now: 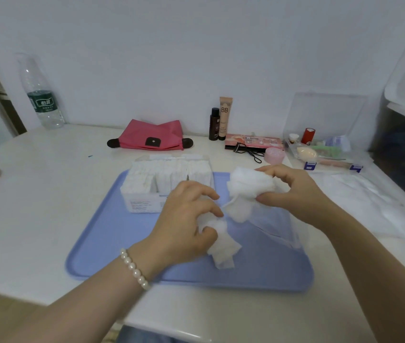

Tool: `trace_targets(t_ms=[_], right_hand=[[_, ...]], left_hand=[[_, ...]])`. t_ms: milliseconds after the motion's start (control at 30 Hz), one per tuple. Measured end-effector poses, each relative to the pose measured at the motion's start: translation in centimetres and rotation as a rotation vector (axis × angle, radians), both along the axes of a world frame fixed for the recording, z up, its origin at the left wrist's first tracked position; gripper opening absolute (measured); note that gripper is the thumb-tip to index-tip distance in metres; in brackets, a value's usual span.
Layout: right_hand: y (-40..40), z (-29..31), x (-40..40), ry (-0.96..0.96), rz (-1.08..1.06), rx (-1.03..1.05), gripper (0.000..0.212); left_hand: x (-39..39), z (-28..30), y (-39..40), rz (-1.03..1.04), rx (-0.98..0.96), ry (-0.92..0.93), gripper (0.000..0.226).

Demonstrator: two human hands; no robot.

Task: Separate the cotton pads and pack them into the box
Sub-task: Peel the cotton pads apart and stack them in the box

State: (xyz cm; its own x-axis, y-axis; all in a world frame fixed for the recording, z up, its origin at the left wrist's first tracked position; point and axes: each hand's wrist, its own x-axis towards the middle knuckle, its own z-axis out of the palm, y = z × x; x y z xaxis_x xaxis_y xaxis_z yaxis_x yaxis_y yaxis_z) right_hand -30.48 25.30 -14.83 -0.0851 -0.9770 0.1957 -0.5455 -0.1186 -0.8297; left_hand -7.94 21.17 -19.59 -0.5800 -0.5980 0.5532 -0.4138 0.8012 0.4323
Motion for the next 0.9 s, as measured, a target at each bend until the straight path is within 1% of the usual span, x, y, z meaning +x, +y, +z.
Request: trace_targets(t_ms=[67, 133, 200, 233, 300, 367, 433, 500, 533, 600, 667, 733, 800, 867, 900], right_hand=[[-0.2, 0.1, 0.4, 0.051, -0.006, 0.036, 0.018], [-0.3, 0.1, 0.8, 0.093, -0.01, 0.057, 0.015], [-0.4, 0.1, 1.3, 0.111, -0.003, 0.068, 0.013], [-0.5, 0.1, 1.5, 0.108, -0.003, 0.082, 0.012], [-0.5, 0.1, 1.6, 0.086, -0.01, 0.125, 0.014], [-0.5, 0.0, 1.4, 0.058, -0.025, 0.167, 0.013], [-0.2, 0.0, 1.2, 0.006, -0.025, 0.184, 0.01], [-0.1, 0.0, 1.0, -0.022, -0.03, 0.177, 0.011], [-0.1, 0.0, 1.0, -0.007, -0.031, 0.175, 0.012], [-0.2, 0.1, 1.1, 0.067, -0.01, 0.217, 0.015], [-0.3, 0.1, 1.3, 0.218, 0.03, 0.288, 0.03], [-0.4, 0.1, 1.7, 0.386, 0.044, 0.355, 0.041], [-0.6, -0.3, 2.0, 0.504, 0.021, 0.366, 0.054], [-0.7, -0.8, 2.1, 0.531, -0.005, 0.342, 0.07], [-0.8, -0.9, 2.1, 0.537, -0.007, 0.334, 0.074]], left_hand=[[-0.2, 0.8, 0.4, 0.042, 0.083, 0.092, 0.028], [-0.9, 1.5, 1.0, 0.09, 0.278, 0.121, 0.039], [-1.6, 1.7, 1.1, 0.137, 0.48, 0.168, 0.04], [-1.8, 1.5, 1.1, 0.147, 0.55, 0.222, 0.037], [-1.9, 1.4, 0.8, 0.124, 0.721, 0.384, 0.031], [-1.6, 1.3, 0.5, 0.095, 0.944, 0.554, 0.029], [-1.2, 1.6, 0.4, 0.052, 1.155, 0.714, 0.019], [-0.7, 2.1, 0.3, 0.003, 1.31, 0.808, 0.018], [-0.5, 2.3, 0.4, -0.012, 1.359, 0.812, 0.02], [-0.1, 2.5, 0.4, -0.011, 1.394, 0.762, 0.024], [-0.1, 2.4, 0.3, 0.005, 1.367, 0.716, 0.028], [0.0, 2.1, 0.3, 0.017, 1.335, 0.69, 0.023], [0.0, 1.8, 0.3, 0.026, 1.312, 0.669, 0.017], [0.0, 1.6, 0.5, 0.04, 1.289, 0.656, 0.015], [0.1, 1.5, 0.6, 0.048, 1.278, 0.655, 0.016]])
